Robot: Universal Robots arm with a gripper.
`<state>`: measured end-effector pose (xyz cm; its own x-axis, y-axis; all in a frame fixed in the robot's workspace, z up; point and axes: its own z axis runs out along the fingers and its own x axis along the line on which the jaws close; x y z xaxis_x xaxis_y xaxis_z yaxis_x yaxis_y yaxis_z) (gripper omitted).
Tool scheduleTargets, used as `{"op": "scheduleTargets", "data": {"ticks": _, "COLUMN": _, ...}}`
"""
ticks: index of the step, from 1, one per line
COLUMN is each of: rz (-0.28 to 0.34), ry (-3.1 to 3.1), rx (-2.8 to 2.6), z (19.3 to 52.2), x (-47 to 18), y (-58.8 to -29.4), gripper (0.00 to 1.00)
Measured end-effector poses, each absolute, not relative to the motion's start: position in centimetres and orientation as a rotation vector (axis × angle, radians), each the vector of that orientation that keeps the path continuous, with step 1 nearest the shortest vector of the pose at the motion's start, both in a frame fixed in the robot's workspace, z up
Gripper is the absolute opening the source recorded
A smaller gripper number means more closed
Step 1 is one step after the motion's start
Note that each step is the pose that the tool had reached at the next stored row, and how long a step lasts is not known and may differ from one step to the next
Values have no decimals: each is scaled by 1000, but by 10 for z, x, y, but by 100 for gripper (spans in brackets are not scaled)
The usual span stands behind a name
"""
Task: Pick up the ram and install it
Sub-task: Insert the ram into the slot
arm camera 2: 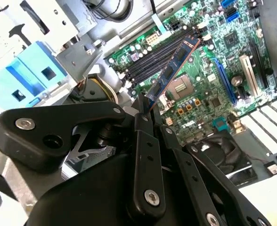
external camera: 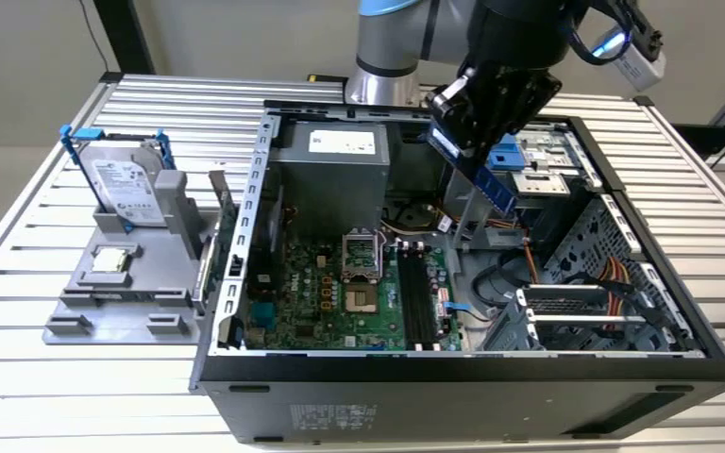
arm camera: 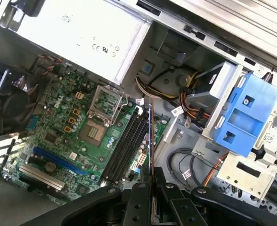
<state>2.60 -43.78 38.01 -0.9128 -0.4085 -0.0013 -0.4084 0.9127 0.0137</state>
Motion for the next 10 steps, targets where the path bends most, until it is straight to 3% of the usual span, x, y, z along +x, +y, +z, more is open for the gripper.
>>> {"op": "scheduleTargets", "data": {"ticks": 10, "rz": -22, "ry": -3105, "rx": 470, "z": 380, "x": 26, "y": -438, "gripper": 0}}
